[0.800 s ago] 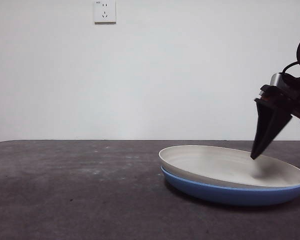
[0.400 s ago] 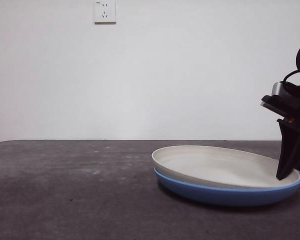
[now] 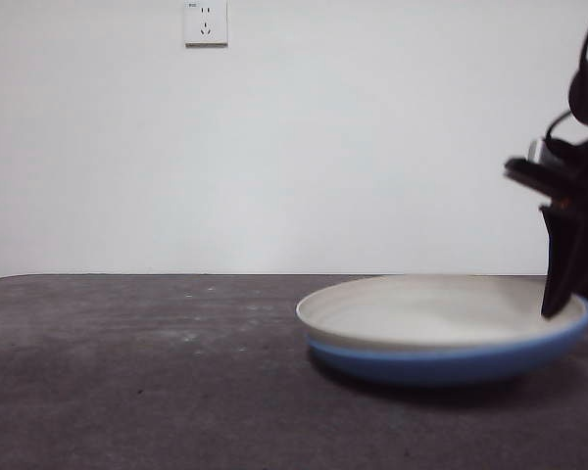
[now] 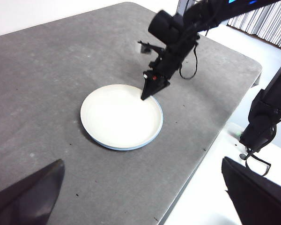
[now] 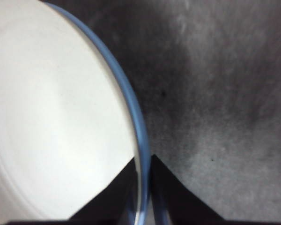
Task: Pick up the white plate, put it on the blue plate, put it on desk
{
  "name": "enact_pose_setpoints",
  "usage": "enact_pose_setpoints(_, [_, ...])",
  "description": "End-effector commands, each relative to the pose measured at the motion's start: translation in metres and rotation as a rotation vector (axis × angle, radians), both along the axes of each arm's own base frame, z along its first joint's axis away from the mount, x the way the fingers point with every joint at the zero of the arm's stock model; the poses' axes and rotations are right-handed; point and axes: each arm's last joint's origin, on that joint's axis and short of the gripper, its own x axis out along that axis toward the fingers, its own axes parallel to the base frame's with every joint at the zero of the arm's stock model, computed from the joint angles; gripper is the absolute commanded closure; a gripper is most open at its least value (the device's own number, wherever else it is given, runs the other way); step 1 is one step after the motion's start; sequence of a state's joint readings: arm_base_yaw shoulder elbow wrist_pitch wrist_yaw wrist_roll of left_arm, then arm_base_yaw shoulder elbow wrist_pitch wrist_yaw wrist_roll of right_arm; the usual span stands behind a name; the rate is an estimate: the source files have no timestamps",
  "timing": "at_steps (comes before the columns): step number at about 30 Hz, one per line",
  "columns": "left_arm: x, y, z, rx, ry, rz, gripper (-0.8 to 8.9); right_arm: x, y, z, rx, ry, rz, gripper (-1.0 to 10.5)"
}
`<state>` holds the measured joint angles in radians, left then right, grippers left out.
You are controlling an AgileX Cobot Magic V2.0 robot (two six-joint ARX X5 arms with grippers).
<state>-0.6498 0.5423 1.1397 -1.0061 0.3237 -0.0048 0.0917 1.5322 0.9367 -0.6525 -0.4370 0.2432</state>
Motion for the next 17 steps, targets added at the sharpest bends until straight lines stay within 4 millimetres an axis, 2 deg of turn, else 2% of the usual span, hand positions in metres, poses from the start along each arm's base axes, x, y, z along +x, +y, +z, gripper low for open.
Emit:
enact_pose_setpoints(1, [0.000,-0.001,0.003,-0.002,-0.021,-0.016,2.82,0.009,0.005,0.017,0.009,0.001,0.014,9.4])
enact_pose_setpoints(8, [0.000,-0.001,0.003,-0.002,-0.021,-0.016,2.82,0.014,0.026,0.044,0.021,-0.017,0.054,9.4])
enact_pose_setpoints(17, [0.000,-0.001,0.003,-0.002,-0.022,-0.016,2.82,0.011,0.080,0.044,0.070,-0.053,0.139,9.4])
